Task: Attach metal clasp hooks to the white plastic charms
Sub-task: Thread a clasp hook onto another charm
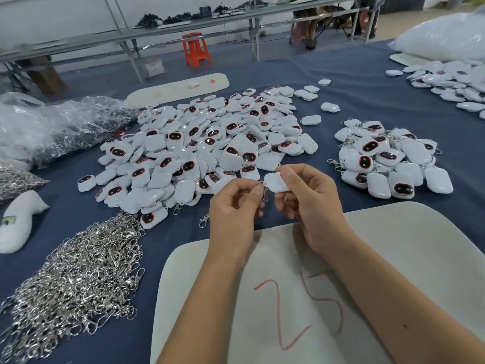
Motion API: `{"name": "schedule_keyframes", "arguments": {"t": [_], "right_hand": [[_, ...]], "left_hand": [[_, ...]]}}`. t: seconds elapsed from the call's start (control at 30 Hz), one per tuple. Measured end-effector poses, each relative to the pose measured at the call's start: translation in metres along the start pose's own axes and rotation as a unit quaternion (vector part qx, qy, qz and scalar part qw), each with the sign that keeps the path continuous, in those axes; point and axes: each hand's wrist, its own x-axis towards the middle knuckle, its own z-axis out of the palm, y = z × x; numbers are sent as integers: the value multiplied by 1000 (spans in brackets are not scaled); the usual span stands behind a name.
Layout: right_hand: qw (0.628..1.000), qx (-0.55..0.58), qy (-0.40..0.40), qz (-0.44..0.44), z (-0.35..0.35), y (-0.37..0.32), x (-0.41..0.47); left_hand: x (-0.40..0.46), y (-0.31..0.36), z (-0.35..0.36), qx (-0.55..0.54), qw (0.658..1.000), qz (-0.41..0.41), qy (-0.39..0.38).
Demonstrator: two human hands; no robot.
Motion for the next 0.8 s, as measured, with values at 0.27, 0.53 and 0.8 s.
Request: {"name": "schedule_keyframes", "arguments": {"t": [0.27,0.53,0.8], "right_hand": [[997,-65,23,-31,2,-3,-6],[997,-37,59,-18,2,-4,-4],[972,-68,225,-32,-16,-4,12]], "left_hand": [[0,2,-6,340,907,247,12],[-4,3,0,218,965,146,8],[5,1,41,-10,993,-119,19]]}}
